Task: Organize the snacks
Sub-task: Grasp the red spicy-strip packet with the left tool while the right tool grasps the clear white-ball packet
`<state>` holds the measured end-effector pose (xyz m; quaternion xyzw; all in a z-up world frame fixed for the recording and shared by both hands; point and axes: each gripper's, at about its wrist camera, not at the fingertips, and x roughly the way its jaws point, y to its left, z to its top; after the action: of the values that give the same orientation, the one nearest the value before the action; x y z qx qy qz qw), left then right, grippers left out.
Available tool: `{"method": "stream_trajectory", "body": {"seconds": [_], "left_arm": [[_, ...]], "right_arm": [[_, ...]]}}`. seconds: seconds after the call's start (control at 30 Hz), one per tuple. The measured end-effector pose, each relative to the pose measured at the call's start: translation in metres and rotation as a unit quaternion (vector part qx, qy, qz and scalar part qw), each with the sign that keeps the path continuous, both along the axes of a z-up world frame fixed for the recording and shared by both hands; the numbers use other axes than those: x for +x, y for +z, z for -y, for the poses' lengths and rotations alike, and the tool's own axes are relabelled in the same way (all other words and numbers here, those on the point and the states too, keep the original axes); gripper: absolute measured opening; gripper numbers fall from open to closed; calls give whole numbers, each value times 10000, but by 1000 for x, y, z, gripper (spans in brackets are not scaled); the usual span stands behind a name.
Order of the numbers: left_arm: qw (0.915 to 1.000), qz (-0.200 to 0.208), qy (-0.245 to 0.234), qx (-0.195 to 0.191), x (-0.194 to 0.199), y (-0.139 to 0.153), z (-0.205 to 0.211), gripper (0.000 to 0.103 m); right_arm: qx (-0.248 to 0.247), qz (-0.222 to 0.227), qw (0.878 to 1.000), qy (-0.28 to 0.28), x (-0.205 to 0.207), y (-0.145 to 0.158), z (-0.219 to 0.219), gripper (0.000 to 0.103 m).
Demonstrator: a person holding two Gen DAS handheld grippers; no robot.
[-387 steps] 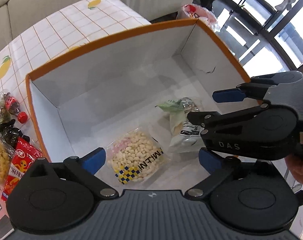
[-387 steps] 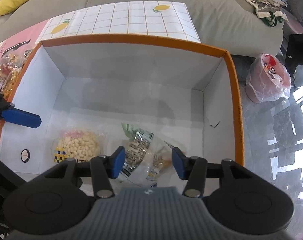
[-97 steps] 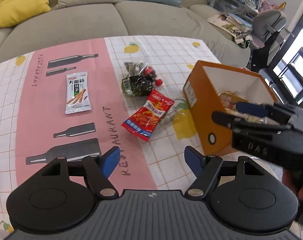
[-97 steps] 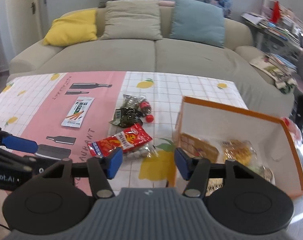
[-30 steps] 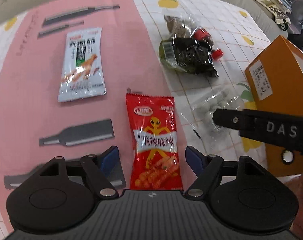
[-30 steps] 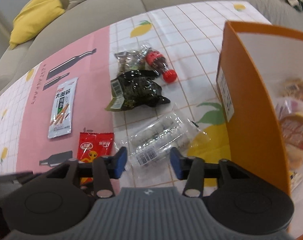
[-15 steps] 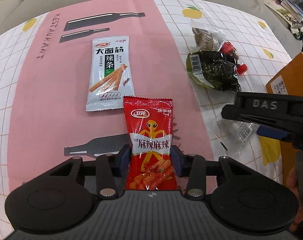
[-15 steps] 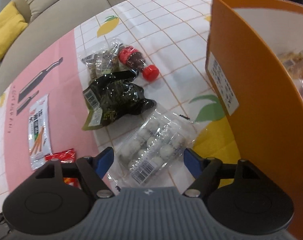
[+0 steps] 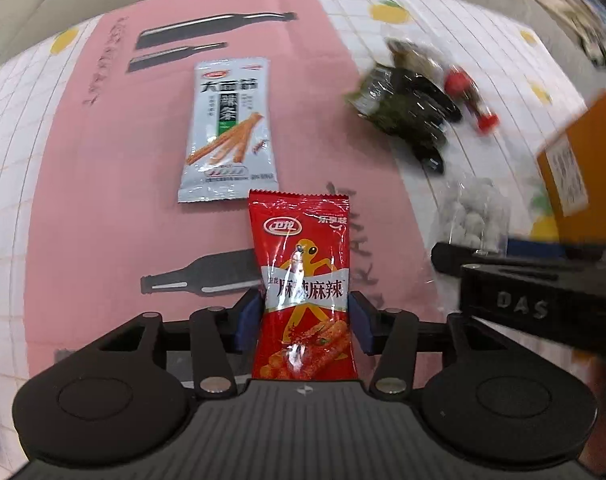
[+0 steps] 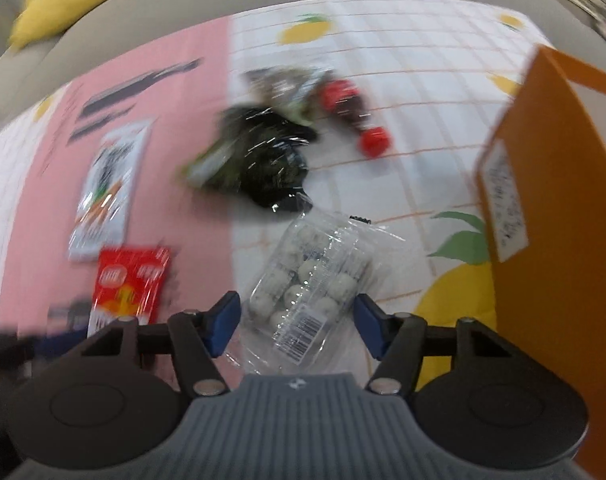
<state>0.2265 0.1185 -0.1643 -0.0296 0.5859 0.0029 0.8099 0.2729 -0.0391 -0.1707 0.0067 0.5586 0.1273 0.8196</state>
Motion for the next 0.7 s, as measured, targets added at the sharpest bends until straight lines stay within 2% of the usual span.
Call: {"method": "stream_trajectory", "body": {"seconds": [0.13,0.2,0.3,0.33,0.47,0.53,0.63,0.7], "left_arm": [[9997,66,-143,206,-7,-2,6,70],[9996,103,-124,237,-8,-3,7,70],[9994,132,-117,304,-9,-3,8,71],[9995,140,-68,288,-9,-3,7,71],[9994,189,3,279,-9,-4,8,73],[9993,242,64,276,-10,-4,8,74],[9989,338,140,292,-12,-4,9,76],[9986,429,134,267,-15,-4,9,72]], "right_arm": [[7,-105,9978,662,-3,0,8,61],[-33,-111,9966,819,-6,0,12,61],[37,-180,9968,777,-8,0,17,69],[91,-205,9974,682,-8,0,19,74],[137,-266,9994,164,-2,-3,16,80],[16,-114,9999,25,0,-5,10,79],[-401,186,9988,213,-5,-6,-6,68],[-547,351,9972,363,-11,-7,-11,64]]}}
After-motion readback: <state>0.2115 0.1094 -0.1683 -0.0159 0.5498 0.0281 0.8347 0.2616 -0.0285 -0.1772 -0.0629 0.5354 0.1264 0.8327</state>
